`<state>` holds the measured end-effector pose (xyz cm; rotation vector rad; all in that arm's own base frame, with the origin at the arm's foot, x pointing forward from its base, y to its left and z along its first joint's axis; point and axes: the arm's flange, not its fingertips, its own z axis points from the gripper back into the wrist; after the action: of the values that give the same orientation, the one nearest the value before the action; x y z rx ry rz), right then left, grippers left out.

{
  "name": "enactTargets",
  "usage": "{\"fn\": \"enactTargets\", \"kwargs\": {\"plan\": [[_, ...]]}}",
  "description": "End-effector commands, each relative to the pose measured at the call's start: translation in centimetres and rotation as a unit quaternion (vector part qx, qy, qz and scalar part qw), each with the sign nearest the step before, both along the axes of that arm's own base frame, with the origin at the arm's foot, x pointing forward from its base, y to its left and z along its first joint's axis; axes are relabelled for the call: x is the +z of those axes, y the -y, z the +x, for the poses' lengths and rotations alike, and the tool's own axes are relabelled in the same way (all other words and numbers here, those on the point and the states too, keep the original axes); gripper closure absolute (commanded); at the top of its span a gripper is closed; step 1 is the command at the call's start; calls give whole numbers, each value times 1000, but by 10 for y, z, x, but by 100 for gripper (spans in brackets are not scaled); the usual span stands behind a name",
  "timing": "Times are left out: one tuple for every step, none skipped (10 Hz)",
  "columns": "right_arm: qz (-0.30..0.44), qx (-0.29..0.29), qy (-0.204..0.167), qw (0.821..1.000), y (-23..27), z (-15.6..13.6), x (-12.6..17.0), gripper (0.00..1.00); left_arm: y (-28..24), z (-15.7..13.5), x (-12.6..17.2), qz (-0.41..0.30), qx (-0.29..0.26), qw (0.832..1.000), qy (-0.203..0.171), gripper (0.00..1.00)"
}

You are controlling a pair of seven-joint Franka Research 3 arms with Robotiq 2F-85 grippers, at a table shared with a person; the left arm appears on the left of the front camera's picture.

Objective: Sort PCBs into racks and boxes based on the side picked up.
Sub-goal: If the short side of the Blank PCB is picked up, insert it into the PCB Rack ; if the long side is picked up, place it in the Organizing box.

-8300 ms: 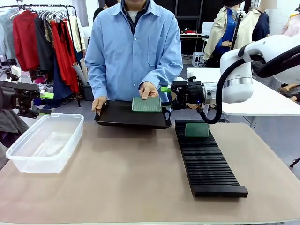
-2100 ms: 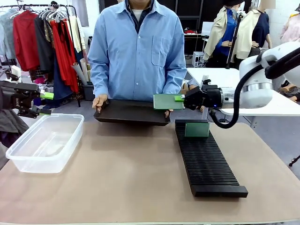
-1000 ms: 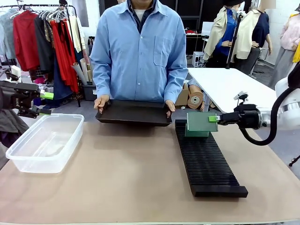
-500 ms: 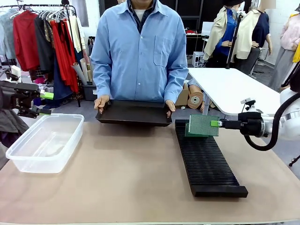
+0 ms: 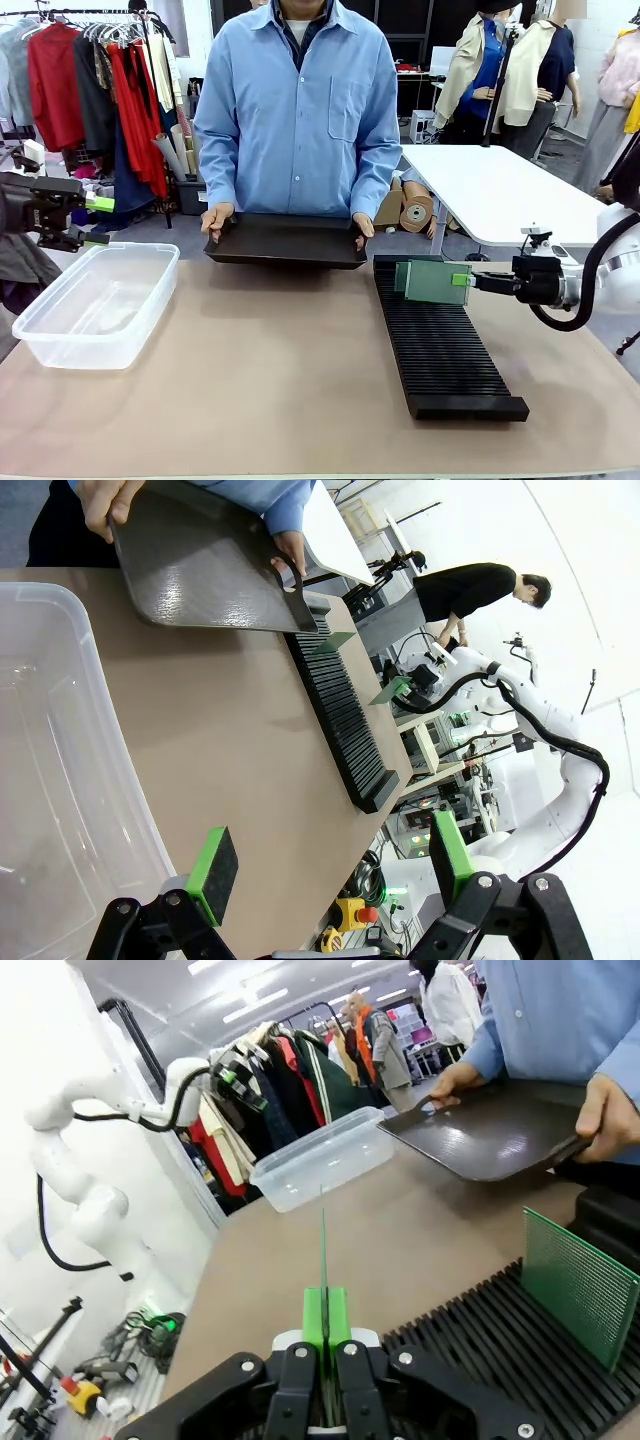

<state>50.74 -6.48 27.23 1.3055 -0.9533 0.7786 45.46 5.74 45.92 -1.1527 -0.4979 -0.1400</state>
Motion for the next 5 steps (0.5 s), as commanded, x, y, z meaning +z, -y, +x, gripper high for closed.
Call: {"fn": "enactTargets", "kwargs": {"plan": [[-29,-19,39,999,-1,-3,-10,100,0,-1,1,-1,-1,1000,1,0],[-33,-21,51,998,-1,-2,-15,100,0,-1,1,-1,-1,1000,1,0],[-40,-23,64,997,-1,-2,-18,100,0,-1,1,-1,-1,1000,1,0],[-44,-24,80,996,-1,-2,-20,100,0,-1,1,-1,-1,1000,1,0],[-39,-22,95,994,-3,-3,-23,100,0,-1,1,-1,-1,1000,1,0]]}}
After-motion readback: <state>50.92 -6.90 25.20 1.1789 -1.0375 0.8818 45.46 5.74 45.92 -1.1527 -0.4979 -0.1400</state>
